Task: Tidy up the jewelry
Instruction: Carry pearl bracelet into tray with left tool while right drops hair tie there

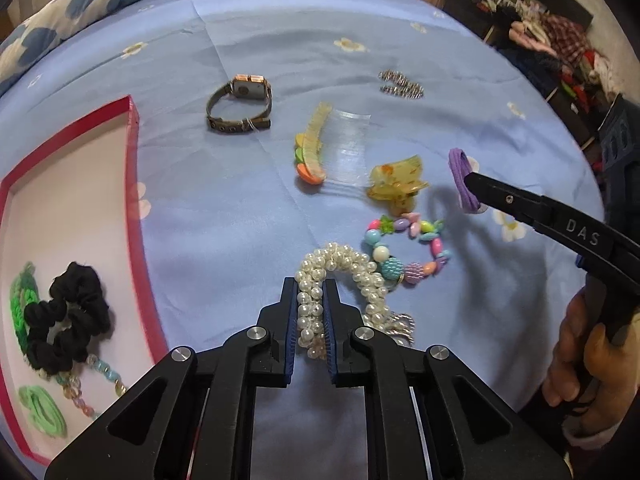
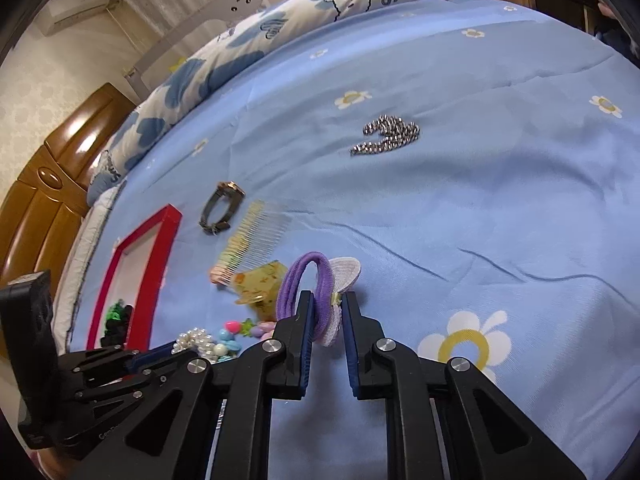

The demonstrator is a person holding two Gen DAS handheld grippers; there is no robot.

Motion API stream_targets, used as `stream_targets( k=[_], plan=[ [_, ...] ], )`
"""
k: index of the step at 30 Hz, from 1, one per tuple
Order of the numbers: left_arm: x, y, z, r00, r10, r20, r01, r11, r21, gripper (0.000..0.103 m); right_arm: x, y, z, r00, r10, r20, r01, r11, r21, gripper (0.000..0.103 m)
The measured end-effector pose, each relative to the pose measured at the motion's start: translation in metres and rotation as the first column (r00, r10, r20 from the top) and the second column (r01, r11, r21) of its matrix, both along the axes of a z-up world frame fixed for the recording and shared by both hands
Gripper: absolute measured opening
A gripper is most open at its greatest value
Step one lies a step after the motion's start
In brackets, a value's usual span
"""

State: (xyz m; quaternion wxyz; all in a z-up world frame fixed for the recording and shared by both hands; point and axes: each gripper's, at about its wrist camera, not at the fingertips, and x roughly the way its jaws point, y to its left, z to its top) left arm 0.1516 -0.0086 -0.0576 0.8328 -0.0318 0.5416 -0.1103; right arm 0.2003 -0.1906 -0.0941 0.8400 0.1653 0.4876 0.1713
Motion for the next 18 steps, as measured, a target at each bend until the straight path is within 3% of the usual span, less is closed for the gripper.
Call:
stream_targets(
  k=[18],
  plan=[
    [-0.043, 0.063, 0.073, 0.976, 0.157, 0.148, -0.14, 0.983, -0.122, 0.01, -0.021, 0.046, 0.042, 0.992, 0.108, 0.071, -0.112, 0.992, 0.055, 0.014]
  ],
)
